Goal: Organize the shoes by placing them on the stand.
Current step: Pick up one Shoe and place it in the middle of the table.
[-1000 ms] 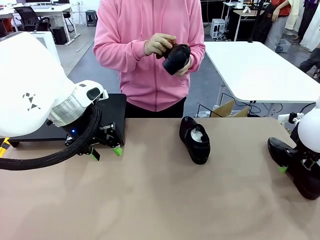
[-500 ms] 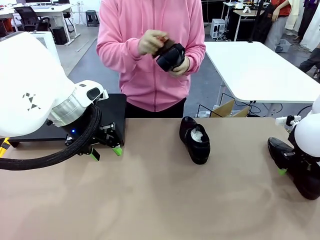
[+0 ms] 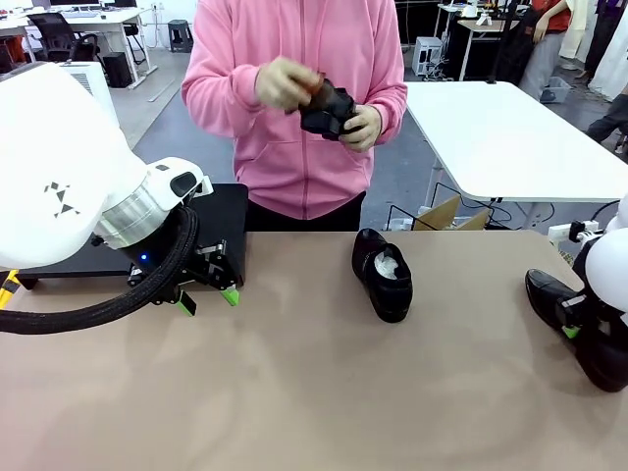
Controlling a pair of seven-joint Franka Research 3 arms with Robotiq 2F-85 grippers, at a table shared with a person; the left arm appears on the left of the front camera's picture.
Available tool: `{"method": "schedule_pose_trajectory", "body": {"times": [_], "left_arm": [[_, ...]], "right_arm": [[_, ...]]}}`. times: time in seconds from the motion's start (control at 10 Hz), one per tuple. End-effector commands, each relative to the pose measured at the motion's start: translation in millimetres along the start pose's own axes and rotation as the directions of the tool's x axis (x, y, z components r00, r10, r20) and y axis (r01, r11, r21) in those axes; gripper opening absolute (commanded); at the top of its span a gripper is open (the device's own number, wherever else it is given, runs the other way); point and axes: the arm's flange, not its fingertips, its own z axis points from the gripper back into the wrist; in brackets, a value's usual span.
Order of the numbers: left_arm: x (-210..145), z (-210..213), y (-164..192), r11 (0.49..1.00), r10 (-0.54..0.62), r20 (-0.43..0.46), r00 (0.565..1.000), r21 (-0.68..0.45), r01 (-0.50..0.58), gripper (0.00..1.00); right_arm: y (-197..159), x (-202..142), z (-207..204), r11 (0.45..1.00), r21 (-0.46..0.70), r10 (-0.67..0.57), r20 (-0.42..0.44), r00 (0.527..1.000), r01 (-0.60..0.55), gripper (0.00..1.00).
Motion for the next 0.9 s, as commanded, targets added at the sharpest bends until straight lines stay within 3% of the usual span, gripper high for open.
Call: {"method": "schedule_pose_trajectory", "body": {"times": [0.0, 0.4, 0.8], "left_arm": [[1.6, 0.8, 0.8, 1.0, -0.001, -0.005, 1.0, 0.0, 0.001, 0.71], [1.6, 0.8, 0.8, 1.0, -0.001, -0.005, 1.0, 0.0, 0.001, 0.71], [1.6, 0.8, 0.8, 1.0, -0.001, -0.005, 1.0, 0.0, 0.001, 0.71]], "right_arm": [[3.5, -33.8, -6.3, 0.998, -0.051, -0.026, 0.02, 0.999, 0.027, 0.0], [0.2, -35.9, -3.0, 0.998, -0.017, -0.053, -0.021, 0.998, 0.053, 0.0], [12.4, -50.4, 92.2, 0.978, -0.013, -0.206, 0.051, 0.977, 0.207, 0.0]]}}
